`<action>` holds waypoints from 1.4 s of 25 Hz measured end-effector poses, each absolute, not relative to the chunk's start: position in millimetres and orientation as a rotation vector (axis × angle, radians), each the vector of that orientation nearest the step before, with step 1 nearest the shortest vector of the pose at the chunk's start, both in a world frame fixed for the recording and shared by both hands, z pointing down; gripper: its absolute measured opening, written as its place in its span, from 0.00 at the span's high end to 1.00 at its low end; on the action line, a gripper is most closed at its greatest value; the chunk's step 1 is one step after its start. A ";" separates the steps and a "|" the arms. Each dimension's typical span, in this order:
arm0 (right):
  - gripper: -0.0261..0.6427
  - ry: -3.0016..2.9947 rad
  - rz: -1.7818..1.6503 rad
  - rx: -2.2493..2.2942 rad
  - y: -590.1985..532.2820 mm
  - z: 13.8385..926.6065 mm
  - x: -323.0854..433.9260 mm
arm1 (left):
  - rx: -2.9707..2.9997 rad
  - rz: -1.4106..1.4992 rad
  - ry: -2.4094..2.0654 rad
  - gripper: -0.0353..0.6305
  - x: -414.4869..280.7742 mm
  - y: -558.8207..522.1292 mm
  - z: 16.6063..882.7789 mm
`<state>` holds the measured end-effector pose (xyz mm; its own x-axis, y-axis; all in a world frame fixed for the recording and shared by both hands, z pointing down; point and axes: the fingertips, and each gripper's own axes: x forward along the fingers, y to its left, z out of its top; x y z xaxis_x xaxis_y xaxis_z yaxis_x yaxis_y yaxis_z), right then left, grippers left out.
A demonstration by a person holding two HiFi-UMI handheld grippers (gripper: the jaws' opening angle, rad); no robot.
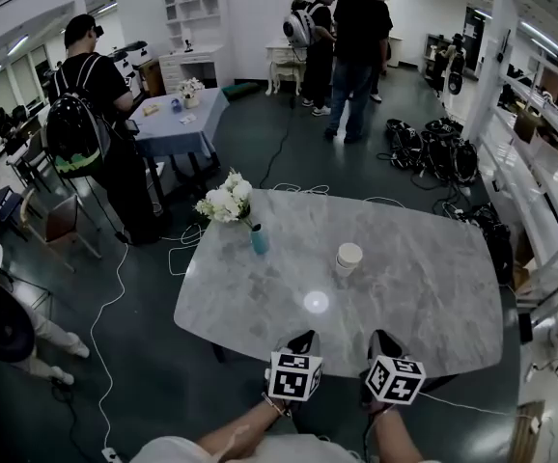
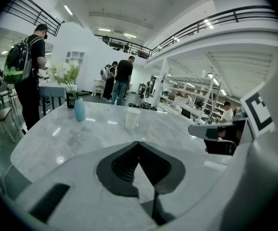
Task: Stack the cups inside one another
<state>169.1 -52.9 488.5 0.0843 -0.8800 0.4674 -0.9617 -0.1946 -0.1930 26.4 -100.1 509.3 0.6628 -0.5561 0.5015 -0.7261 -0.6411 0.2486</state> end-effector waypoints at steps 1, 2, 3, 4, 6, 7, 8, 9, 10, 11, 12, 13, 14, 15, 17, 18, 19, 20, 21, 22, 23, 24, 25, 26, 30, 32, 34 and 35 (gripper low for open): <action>0.92 -1.890 0.737 2.181 -49.4 486.9 166.9 | 2.443 0.527 -1.013 0.95 24.3 -96.5 508.5; 0.92 -1.901 0.731 2.173 -45.3 485.8 164.7 | 2.436 0.521 -1.024 0.95 22.9 -91.8 508.5; 0.92 -1.911 0.726 2.161 -40.4 485.1 163.2 | 2.428 0.519 -1.034 0.95 22.4 -85.9 509.3; 0.92 -1.921 0.724 2.149 -35.0 484.8 162.7 | 2.419 0.518 -1.042 0.95 23.0 -79.2 510.4; 0.92 -1.935 0.723 2.131 -24.2 484.5 164.1 | 2.407 0.518 -1.052 0.95 26.0 -65.7 511.0; 0.92 -1.937 0.726 2.126 -19.1 485.4 165.3 | 2.406 0.518 -1.056 0.95 27.5 -59.7 510.8; 0.92 -1.935 0.732 2.121 -14.5 486.9 166.3 | 2.405 0.518 -1.062 0.95 28.4 -54.7 510.3; 0.92 -1.934 0.738 2.117 -10.7 488.3 166.5 | 2.406 0.516 -1.070 0.95 28.6 -51.1 509.2; 0.92 -1.939 0.742 2.112 -8.1 488.8 165.7 | 2.406 0.513 -1.080 0.95 28.3 -48.6 507.7; 0.92 -1.947 0.743 2.106 -6.4 488.7 164.0 | 2.406 0.510 -1.089 0.95 27.3 -47.0 506.3; 0.92 -1.957 0.742 2.100 -5.4 488.3 161.6 | 2.405 0.507 -1.098 0.95 26.1 -46.1 505.1; 0.92 -1.965 0.739 2.095 -5.1 487.5 159.1 | 2.403 0.503 -1.105 0.95 24.8 -45.8 504.3; 0.92 -1.973 0.736 2.089 -5.4 486.3 156.8 | 2.400 0.497 -1.109 0.95 23.8 -45.9 503.5; 0.92 -1.981 0.732 2.084 -6.1 484.7 154.7 | 2.397 0.491 -1.111 0.95 23.3 -46.2 502.6; 0.92 -1.990 0.717 2.074 -7.8 480.7 152.4 | 2.395 0.484 -1.116 0.95 23.9 -46.7 500.2; 0.93 -1.989 0.700 2.074 -8.2 478.4 152.8 | 2.394 0.483 -1.117 0.95 24.9 -46.8 499.2; 0.93 -1.981 0.674 2.079 -8.4 475.6 154.1 | 2.393 0.481 -1.117 0.95 26.2 -47.0 498.3; 0.95 -1.973 0.643 2.084 -8.3 472.6 155.4 | 2.394 0.480 -1.115 0.95 27.5 -47.2 497.5; 0.95 -1.969 0.617 2.088 -8.4 469.9 155.9 | 2.396 0.479 -1.114 0.95 28.1 -47.5 496.7; 0.95 -1.969 0.604 2.089 -8.8 467.8 155.4 | 2.397 0.479 -1.113 0.95 28.0 -47.8 496.0; 0.95 -1.972 0.602 2.088 -9.4 466.6 154.5 | 2.399 0.478 -1.114 0.95 27.3 -48.3 495.3; 0.95 -1.974 0.606 2.086 -10.2 466.1 153.4 | 2.398 0.476 -1.116 0.95 26.3 -49.2 494.6; 0.95 -1.975 0.611 2.084 -11.0 466.2 152.6 | 2.397 0.474 -1.119 0.95 25.5 -50.4 493.8; 0.95 -1.976 0.613 2.083 -11.6 466.5 152.3 | 2.397 0.472 -1.122 0.95 25.3 -51.6 493.1; 0.95 -1.974 0.617 2.083 -12.3 469.2 155.4 | 2.405 0.470 -1.121 0.95 30.2 -53.8 492.0; 0.95 -1.976 0.618 2.081 -13.4 470.1 156.3 | 2.405 0.467 -1.121 0.95 31.6 -55.2 492.3; 0.95 -1.976 0.617 2.081 -14.4 470.1 157.4 | 2.404 0.467 -1.124 0.95 32.0 -56.7 492.1; 0.95 -1.975 0.618 2.082 -14.6 469.9 158.3 | 2.403 0.466 -1.124 0.95 32.3 -57.3 492.1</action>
